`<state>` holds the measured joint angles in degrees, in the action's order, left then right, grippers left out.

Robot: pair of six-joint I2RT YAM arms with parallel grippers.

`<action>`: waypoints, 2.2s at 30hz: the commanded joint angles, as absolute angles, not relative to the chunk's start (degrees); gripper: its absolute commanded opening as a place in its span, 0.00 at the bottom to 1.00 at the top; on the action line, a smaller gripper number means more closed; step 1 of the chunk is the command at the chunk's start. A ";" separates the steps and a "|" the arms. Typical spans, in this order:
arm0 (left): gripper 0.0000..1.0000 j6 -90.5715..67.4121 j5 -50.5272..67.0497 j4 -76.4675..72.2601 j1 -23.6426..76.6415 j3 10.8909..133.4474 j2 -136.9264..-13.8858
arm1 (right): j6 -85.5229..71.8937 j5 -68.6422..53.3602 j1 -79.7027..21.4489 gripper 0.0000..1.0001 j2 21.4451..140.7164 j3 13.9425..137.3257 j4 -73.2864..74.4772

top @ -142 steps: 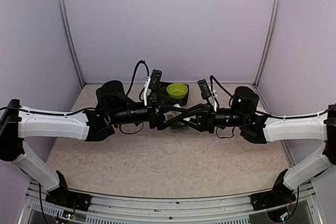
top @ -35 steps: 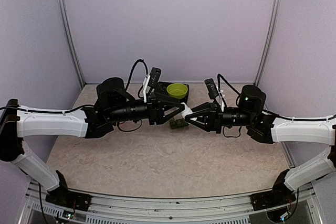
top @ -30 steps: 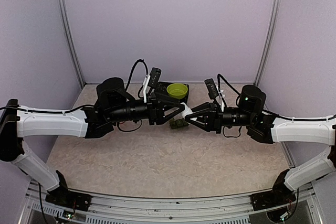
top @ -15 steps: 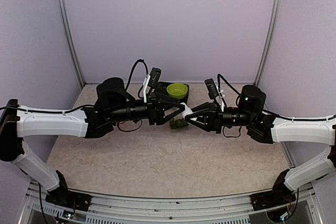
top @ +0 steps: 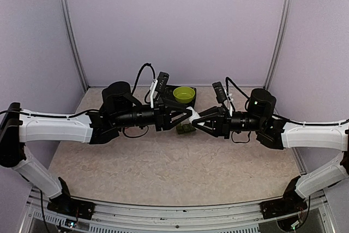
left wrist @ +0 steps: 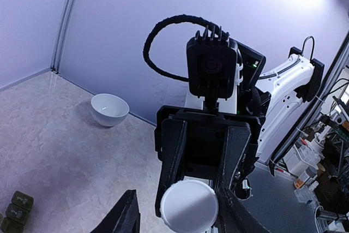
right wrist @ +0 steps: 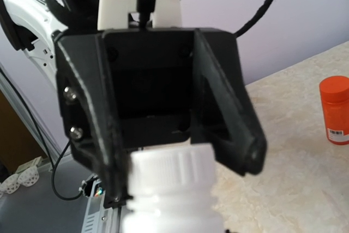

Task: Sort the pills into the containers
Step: Unscrew the lid of the pill bottle from the pill bottle.

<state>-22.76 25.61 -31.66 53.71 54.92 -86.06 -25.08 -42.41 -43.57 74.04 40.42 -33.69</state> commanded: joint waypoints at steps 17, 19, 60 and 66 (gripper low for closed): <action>0.49 -23.38 26.53 -33.91 53.26 55.13 -86.04 | -24.88 -43.07 -43.23 0.00 74.26 40.00 -34.94; 0.47 -23.43 26.62 -34.01 53.26 55.09 -86.07 | -24.92 -43.14 -43.24 0.00 74.27 39.99 -35.01; 0.68 -26.84 30.47 -33.14 52.01 54.81 -86.71 | -22.88 -43.15 -43.18 0.00 73.97 39.93 -34.77; 0.69 -26.59 30.73 -32.53 52.03 55.15 -87.57 | -22.94 -43.33 -43.15 0.00 73.57 39.85 -34.96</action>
<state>-26.74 29.26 -32.84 52.10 54.57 -86.48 -23.35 -42.59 -43.57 75.20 39.79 -32.93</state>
